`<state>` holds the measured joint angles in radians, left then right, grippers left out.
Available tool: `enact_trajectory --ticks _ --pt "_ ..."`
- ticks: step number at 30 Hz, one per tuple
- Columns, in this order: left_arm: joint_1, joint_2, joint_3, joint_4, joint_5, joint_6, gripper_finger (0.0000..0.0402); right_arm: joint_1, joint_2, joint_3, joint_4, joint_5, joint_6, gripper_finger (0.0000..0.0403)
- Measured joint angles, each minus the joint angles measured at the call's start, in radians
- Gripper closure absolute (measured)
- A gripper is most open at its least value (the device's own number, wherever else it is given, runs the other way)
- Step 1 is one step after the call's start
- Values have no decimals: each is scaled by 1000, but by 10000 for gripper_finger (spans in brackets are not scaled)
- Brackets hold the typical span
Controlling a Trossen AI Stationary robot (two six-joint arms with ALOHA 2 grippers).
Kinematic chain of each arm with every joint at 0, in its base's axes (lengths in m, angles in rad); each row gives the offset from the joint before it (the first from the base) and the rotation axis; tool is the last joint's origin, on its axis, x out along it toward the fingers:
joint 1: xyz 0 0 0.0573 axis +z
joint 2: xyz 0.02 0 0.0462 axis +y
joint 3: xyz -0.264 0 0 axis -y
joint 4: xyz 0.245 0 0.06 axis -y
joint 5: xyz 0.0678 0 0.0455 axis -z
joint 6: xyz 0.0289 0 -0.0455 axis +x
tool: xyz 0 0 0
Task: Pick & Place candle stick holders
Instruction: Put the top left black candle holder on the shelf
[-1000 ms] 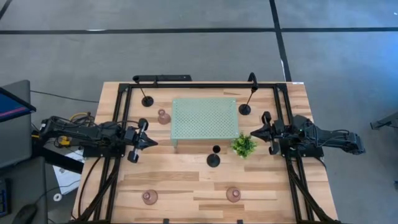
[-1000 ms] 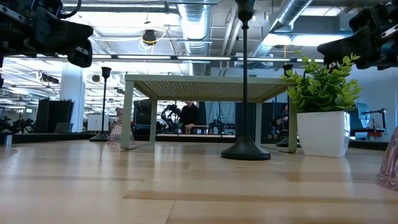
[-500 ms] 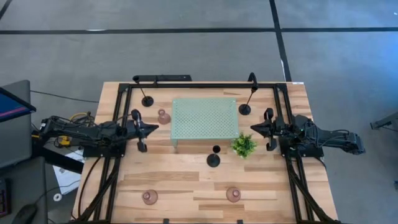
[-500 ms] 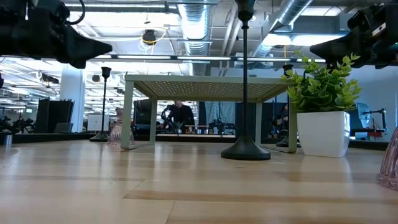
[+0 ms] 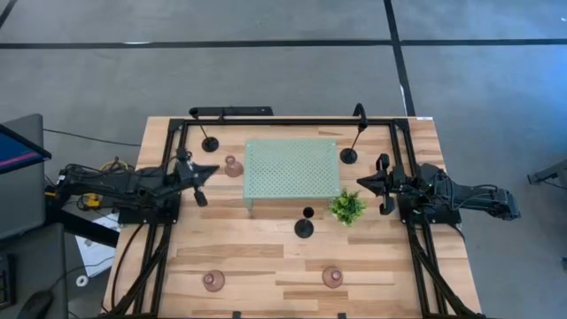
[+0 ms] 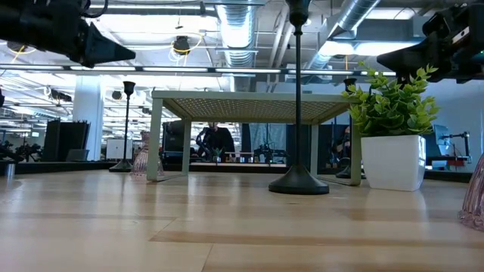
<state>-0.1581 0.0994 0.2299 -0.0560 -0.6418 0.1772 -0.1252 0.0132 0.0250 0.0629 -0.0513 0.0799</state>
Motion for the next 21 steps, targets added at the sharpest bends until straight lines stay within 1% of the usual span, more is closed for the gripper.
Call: enact_trajectory --ticks 4,6,7,13,17,21 --pt "0 0 11 -20 -250 -2 395 0 0 0 -2 0 0 403" --pt "0 0 11 -30 -330 -4 396 0 0 0 -2 0 0 403" --pt "0 0 11 -37 -354 -7 396 0 0 0 -2 0 0 403" --pt "0 0 16 -93 -403 -2 397 0 0 0 -3 0 26 403" --pt "0 0 39 -121 -405 -4 398 0 0 0 -3 0 26 403" --pt "0 0 71 -124 -404 -51 398 0 0 0 -3 0 26 403"
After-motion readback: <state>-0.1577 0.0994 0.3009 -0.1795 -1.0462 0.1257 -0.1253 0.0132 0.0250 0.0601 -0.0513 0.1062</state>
